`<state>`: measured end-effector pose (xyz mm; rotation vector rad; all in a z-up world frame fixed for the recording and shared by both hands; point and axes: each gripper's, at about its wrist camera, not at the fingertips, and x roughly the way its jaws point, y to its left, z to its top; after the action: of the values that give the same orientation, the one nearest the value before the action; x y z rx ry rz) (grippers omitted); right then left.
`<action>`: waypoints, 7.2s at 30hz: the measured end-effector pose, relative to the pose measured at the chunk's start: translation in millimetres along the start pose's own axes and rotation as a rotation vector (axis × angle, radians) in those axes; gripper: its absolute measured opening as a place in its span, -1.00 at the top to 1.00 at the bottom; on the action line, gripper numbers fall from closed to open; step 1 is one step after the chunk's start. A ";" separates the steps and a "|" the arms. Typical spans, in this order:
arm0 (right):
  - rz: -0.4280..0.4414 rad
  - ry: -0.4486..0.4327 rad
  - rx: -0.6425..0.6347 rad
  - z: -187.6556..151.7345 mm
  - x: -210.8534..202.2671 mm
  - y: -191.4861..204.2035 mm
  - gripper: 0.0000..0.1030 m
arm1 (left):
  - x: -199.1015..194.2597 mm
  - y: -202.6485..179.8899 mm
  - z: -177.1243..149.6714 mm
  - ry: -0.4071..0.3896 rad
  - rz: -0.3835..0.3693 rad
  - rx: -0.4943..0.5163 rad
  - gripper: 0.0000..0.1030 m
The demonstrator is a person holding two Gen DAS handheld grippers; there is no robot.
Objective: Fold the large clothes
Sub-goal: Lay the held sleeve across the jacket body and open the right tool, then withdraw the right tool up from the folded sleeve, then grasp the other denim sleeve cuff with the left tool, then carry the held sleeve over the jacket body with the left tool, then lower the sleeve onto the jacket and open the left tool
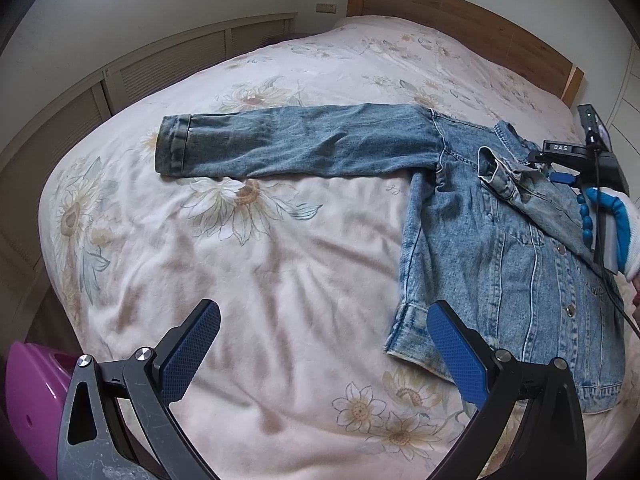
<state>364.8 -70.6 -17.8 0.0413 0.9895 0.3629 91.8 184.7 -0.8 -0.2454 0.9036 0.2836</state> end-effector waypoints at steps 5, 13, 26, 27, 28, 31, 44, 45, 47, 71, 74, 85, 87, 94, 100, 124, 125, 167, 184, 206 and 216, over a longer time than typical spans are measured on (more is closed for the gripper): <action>-0.028 0.076 -0.009 -2.9 39.3 9.7 -0.39 | 5.3 4.7 2.5 0.012 0.022 0.006 -0.98; -0.040 0.053 -0.042 -13.3 33.9 21.9 -0.40 | -9.5 5.7 3.2 -0.022 0.033 -0.012 -0.98; -0.273 0.006 0.204 -94.4 -52.9 -124.3 -0.40 | -46.3 -14.4 5.2 -0.065 -0.002 -0.007 -0.98; -0.274 0.035 0.221 -102.1 -51.6 -133.1 -0.40 | -50.8 -15.5 5.2 -0.069 0.000 -0.006 -0.98; -0.265 0.065 0.232 -109.9 -50.2 -139.2 -0.40 | -55.5 -16.1 4.7 -0.075 0.003 -0.007 -0.98; -0.240 0.077 0.225 -120.3 -64.1 -140.7 -0.39 | -68.1 -11.2 2.6 -0.096 0.012 -0.031 -0.98; -0.159 -0.089 0.194 -146.1 -185.5 -113.1 -0.39 | -102.2 45.1 -10.8 -0.090 -0.045 -0.217 -0.98; -0.157 -0.101 0.190 -150.3 -195.8 -111.8 -0.39 | -102.0 49.8 -9.4 -0.088 -0.054 -0.230 -0.98; -0.151 -0.119 0.187 -157.5 -210.4 -111.2 -0.39 | -100.2 60.0 -4.1 -0.091 -0.074 -0.257 -0.98; -0.202 -0.050 0.327 -232.4 -228.7 -188.7 -0.39 | 70.4 174.1 111.5 -0.028 -0.271 -0.650 -0.79; -0.208 -0.030 0.322 -231.5 -221.3 -191.2 -0.39 | 93.0 187.7 106.2 -0.006 -0.291 -0.713 -0.66; -0.228 0.005 0.313 -221.8 -200.5 -195.3 -0.39 | 124.9 219.5 89.6 -0.056 -0.406 -0.857 -0.22; -0.227 0.012 0.307 -220.7 -196.8 -194.2 -0.39 | 126.4 223.2 91.9 -0.080 -0.417 -0.872 -0.21; -0.222 0.027 0.296 -215.3 -185.9 -191.5 -0.39 | 120.7 226.4 88.6 -0.161 -0.500 -0.921 -0.18; -0.209 0.042 0.297 -217.5 -175.4 -190.9 -0.39 | 111.9 216.5 68.3 -0.122 -0.518 -0.886 -0.05; -0.193 0.043 0.299 -221.6 -168.1 -198.6 -0.39 | 75.9 259.7 97.8 -0.213 -0.457 -1.021 0.91; -0.190 0.037 0.303 -222.3 -170.2 -200.7 -0.39 | 75.0 253.8 107.4 -0.213 -0.464 -1.009 0.91; -0.115 -0.100 0.544 -296.7 -231.9 -311.4 -0.39 | 142.6 -322.1 69.9 0.265 -0.572 0.230 0.93; -0.119 -0.095 0.526 -293.2 -228.8 -308.5 -0.39 | 119.4 -269.5 72.7 0.219 -0.639 0.017 0.21; -0.093 -0.096 0.527 -298.9 -225.0 -317.2 -0.39 | 108.1 -337.4 80.9 0.200 -0.656 0.086 0.40; -0.099 -0.095 0.542 -304.1 -227.4 -323.7 -0.39 | 112.5 -383.9 55.1 0.267 -0.655 0.276 -0.09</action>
<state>93.0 -486.3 -66.1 0.4940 0.9682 -0.0066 329.8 -140.8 -23.2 -0.3131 1.0614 -0.4885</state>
